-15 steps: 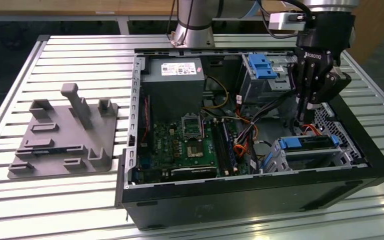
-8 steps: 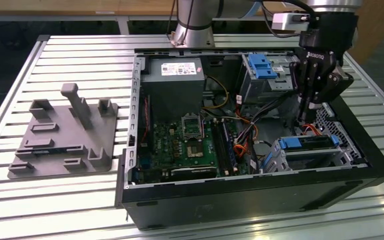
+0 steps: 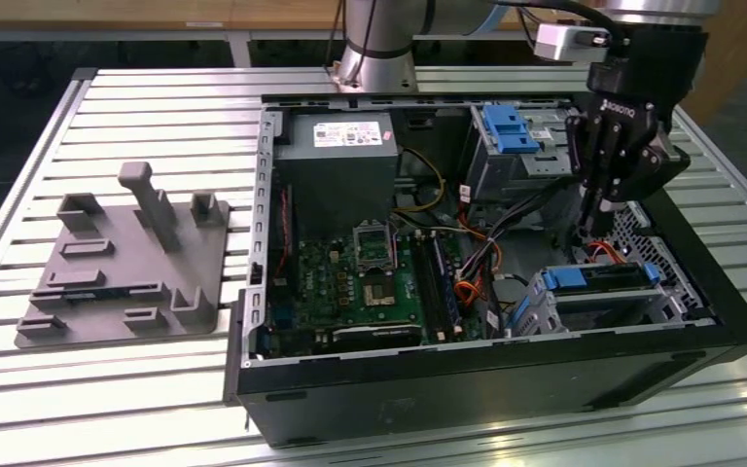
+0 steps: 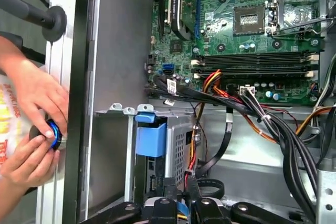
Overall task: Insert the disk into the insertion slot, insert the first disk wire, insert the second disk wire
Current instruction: 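Insert the second disk wire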
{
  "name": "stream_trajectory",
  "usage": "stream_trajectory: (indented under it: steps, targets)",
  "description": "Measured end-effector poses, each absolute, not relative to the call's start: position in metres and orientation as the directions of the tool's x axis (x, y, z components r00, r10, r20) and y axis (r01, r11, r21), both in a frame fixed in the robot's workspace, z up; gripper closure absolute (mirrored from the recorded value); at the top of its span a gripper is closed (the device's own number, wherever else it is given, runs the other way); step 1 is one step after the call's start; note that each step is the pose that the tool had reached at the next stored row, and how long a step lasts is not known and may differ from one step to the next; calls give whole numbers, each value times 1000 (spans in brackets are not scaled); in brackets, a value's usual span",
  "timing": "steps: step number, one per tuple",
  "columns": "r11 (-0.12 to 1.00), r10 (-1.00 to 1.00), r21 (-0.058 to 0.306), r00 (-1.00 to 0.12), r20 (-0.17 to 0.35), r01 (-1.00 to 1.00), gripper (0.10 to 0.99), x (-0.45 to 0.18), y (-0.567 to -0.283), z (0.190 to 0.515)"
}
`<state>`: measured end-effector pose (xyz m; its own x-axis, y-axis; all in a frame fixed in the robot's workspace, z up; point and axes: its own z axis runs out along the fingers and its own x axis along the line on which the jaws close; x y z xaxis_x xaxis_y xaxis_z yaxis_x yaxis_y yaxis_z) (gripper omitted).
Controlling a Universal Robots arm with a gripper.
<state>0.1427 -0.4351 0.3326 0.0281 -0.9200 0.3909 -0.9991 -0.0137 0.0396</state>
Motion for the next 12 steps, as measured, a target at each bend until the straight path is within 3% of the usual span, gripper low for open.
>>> stream_trajectory:
  steps: [12]
  targets:
    - [-17,-946,39,28,322,-999,890,143,-456,333]
